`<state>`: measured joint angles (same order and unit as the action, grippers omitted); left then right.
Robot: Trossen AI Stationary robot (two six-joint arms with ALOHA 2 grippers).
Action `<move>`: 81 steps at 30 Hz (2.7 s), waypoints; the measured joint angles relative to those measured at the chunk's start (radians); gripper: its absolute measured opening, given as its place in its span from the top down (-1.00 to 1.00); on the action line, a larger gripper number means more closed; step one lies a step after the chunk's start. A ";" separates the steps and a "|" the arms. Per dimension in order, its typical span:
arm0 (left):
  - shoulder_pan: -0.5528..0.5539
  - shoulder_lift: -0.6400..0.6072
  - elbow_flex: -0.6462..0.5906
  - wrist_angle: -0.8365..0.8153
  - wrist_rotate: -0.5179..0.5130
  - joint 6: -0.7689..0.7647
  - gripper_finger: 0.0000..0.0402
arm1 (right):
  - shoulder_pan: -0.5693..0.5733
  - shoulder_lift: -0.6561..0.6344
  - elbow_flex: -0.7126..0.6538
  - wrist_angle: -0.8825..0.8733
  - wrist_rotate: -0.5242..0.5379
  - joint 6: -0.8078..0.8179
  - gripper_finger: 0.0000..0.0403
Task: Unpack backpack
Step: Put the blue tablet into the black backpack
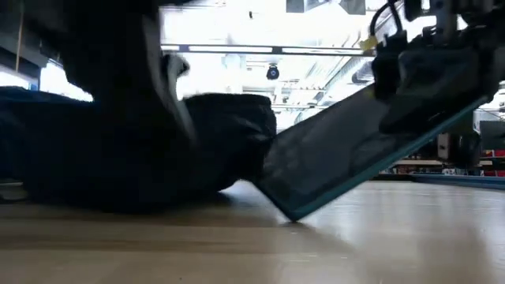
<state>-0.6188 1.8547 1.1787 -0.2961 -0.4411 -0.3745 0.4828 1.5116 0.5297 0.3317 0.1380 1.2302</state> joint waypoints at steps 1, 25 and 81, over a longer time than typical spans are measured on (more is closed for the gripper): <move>-0.018 -0.021 0.016 -0.026 -0.005 -0.008 1.00 | 0.004 -0.028 -0.002 -0.021 0.007 -0.009 0.91; -0.413 -0.124 -0.003 -0.547 -0.093 -0.985 1.00 | -0.392 0.208 0.615 -0.337 -0.393 -0.619 0.97; -0.342 0.049 0.054 -0.603 -0.358 -0.959 1.00 | -0.347 0.490 1.053 -0.829 -0.226 -1.148 -0.19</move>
<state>-0.9612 1.9041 1.2331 -0.8986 -0.7989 -1.3340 0.1357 2.0016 1.5822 -0.4969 -0.0876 0.0821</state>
